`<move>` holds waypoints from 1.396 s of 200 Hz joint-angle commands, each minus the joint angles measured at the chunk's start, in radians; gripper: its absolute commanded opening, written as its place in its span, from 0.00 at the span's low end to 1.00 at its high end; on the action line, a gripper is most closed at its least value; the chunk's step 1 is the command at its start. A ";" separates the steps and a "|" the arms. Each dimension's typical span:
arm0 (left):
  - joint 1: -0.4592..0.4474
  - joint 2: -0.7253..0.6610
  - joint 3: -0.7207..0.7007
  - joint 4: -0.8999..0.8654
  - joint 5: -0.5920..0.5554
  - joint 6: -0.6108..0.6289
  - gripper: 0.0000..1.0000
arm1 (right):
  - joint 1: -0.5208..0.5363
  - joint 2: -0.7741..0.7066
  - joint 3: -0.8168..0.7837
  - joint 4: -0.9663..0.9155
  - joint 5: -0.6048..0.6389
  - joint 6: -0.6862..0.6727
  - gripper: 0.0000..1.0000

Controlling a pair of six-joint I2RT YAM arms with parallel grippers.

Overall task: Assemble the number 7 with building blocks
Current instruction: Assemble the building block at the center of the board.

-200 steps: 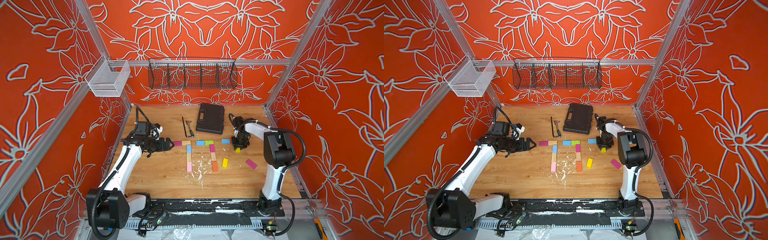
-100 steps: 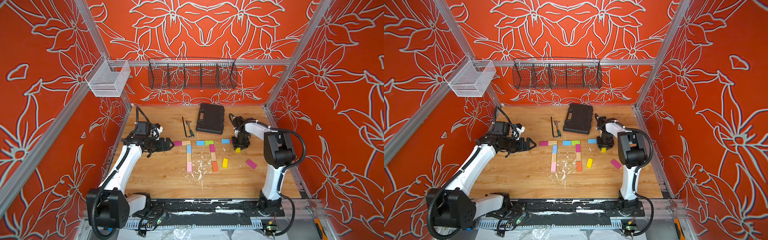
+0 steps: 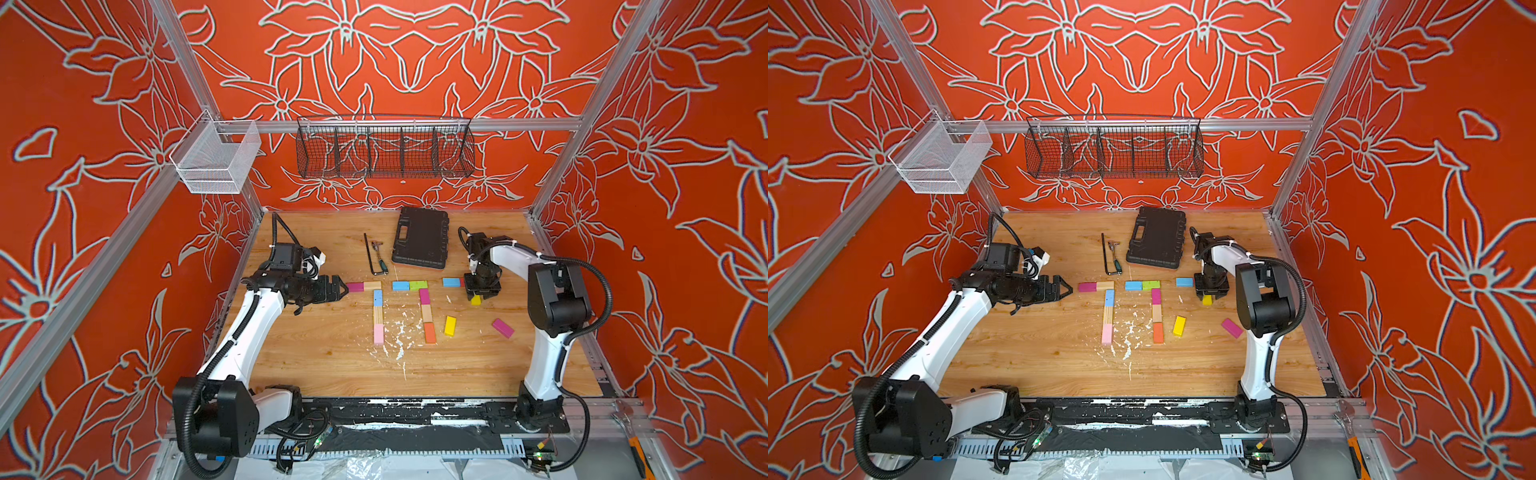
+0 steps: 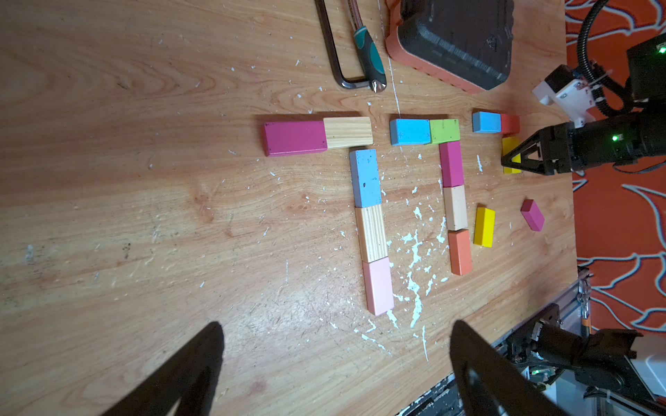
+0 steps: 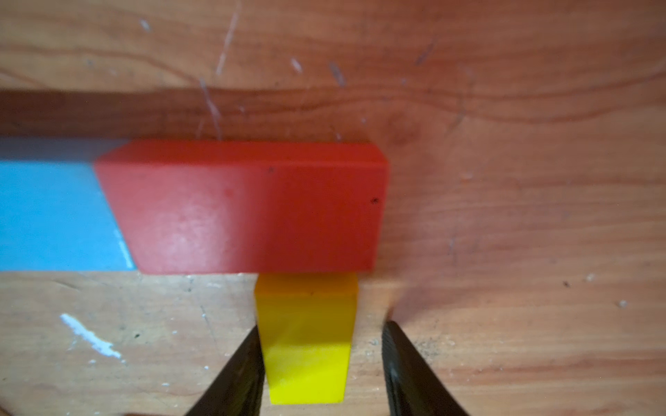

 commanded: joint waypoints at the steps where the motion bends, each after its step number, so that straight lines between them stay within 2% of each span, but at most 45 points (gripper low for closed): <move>1: 0.006 0.007 0.003 -0.010 0.006 0.008 0.95 | 0.000 0.010 -0.025 0.069 0.006 0.002 0.62; 19: 0.006 0.006 0.002 -0.010 0.008 0.008 0.95 | 0.000 -0.042 -0.034 0.070 -0.002 0.004 0.71; 37: 0.006 0.007 0.004 -0.010 0.011 0.008 0.95 | -0.003 -0.111 -0.051 0.069 -0.021 0.017 0.96; 43: 0.006 0.004 0.004 -0.010 0.011 0.008 0.95 | -0.005 -0.136 -0.062 0.075 -0.043 0.023 0.97; 79: 0.006 -0.005 0.000 -0.004 0.012 0.003 0.96 | -0.016 -0.294 -0.157 0.135 -0.211 0.092 0.97; 99: 0.006 -0.010 -0.005 0.005 0.034 0.003 0.96 | 0.001 -0.361 -0.214 0.145 -0.236 0.154 0.94; 136: -0.010 -0.018 -0.017 0.022 0.088 0.002 0.96 | 0.124 -0.427 -0.313 0.187 -0.187 0.276 0.89; 184: -0.103 -0.066 -0.018 -0.010 0.040 0.012 0.96 | 0.279 -0.331 -0.315 0.270 -0.143 0.368 0.83; 208: -0.105 -0.108 -0.045 -0.001 0.008 0.023 0.97 | 0.300 -0.300 -0.307 0.247 -0.064 0.394 0.77; 236: -0.105 -0.110 -0.048 0.005 -0.001 0.029 0.97 | 0.315 -0.323 -0.368 0.255 -0.018 0.439 0.73; 279: -0.103 -0.095 -0.040 0.002 0.005 0.034 0.97 | 0.351 -0.331 -0.433 0.307 -0.030 0.490 0.70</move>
